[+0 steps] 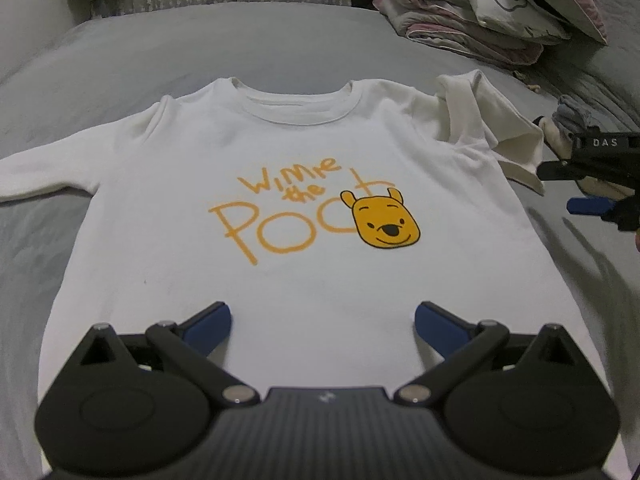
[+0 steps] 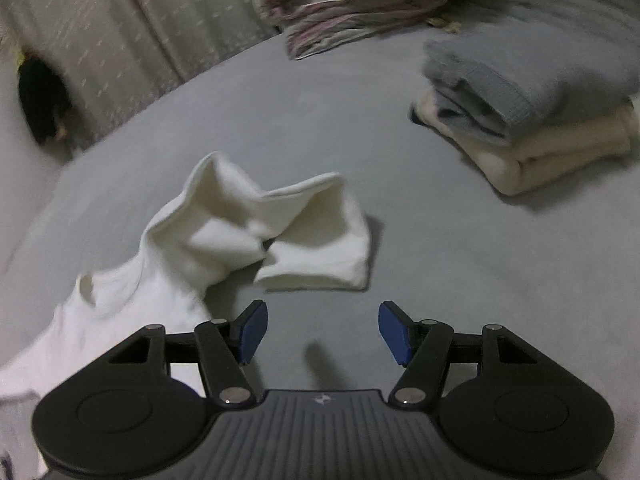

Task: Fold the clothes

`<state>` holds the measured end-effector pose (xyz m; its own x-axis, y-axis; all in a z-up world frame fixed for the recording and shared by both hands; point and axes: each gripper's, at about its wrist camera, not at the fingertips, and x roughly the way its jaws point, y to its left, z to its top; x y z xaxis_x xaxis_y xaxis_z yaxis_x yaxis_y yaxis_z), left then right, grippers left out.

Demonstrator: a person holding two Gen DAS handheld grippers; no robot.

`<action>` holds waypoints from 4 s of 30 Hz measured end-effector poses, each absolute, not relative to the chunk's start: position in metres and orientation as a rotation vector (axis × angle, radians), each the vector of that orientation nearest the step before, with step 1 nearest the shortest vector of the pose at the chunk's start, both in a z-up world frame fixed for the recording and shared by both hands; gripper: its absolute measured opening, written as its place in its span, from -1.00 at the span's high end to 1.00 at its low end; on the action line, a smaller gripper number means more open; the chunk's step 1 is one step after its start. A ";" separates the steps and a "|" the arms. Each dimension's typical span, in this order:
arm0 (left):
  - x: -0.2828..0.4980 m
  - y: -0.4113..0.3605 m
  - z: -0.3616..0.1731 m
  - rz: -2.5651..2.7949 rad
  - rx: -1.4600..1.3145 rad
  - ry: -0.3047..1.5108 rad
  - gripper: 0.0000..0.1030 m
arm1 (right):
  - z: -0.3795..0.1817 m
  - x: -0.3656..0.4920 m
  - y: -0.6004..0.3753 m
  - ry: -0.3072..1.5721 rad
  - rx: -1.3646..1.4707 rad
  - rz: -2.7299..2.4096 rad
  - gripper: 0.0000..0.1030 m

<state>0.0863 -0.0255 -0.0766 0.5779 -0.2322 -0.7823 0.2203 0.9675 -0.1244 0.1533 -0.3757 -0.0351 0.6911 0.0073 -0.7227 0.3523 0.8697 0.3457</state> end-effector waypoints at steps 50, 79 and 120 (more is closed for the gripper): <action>0.087 -0.038 -0.083 -0.251 0.086 0.873 -1.00 | -0.112 0.108 -0.412 0.172 -1.520 -0.566 0.91; 0.086 -0.037 -0.081 -0.265 0.092 0.875 -1.00 | -0.144 0.077 -0.423 0.856 -1.208 -0.262 0.90; -0.033 0.216 -0.071 -0.465 -0.427 1.099 -0.36 | -0.091 -0.074 -0.340 1.058 0.780 0.181 0.41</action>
